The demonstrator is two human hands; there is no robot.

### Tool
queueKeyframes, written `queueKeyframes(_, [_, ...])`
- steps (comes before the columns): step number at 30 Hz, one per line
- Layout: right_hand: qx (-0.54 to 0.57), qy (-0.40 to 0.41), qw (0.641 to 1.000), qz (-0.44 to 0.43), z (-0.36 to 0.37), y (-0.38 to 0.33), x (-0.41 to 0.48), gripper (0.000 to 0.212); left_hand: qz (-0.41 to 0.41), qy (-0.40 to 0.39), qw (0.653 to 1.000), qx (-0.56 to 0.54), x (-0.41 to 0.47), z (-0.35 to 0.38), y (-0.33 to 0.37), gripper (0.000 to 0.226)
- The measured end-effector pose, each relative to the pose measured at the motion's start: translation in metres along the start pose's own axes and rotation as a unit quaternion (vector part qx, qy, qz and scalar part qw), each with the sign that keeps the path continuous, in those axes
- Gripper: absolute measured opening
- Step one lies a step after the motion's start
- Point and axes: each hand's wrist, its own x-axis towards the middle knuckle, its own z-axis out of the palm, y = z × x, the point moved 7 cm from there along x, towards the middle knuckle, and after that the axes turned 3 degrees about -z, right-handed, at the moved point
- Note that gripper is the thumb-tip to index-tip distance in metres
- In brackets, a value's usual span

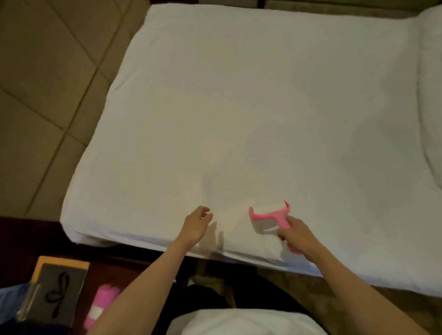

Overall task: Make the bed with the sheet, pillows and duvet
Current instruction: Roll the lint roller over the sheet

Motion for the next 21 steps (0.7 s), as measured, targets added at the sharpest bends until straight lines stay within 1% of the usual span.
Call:
queueKeyframes(3, [0.033, 0.008, 0.999, 0.014, -0.01, 0.01, 0.007, 0.032, 0.0, -0.005, 1.0, 0.018, 0.006, 0.013, 0.011, 0.034])
queueKeyframes(6, [0.027, 0.04, 0.999, 0.015, -0.018, 0.009, 0.017, 0.027, -0.001, -0.004, 0.999, 0.032, 0.014, 0.018, 0.016, 0.035])
queueKeyframes(9, [0.034, 0.071, 0.997, 0.007, -0.021, 0.0, 0.029, 0.028, -0.006, 0.007, 0.999, 0.034, 0.024, 0.015, 0.016, 0.035])
queueKeyframes(13, [0.042, 0.125, 0.991, 0.027, -0.019, -0.013, 0.051, 0.017, -0.015, 0.019, 0.999, 0.027, 0.041, 0.002, 0.015, 0.032])
queueKeyframes(15, [0.044, 0.144, 0.988, 0.036, -0.018, -0.019, 0.066, 0.019, -0.012, 0.021, 0.999, 0.034, 0.055, -0.005, 0.017, 0.033])
queueKeyframes(21, [0.048, 0.165, 0.982, 0.077, -0.014, -0.038, 0.11, 0.016, 0.008, -0.002, 0.998, 0.06, 0.105, -0.035, 0.034, 0.033])
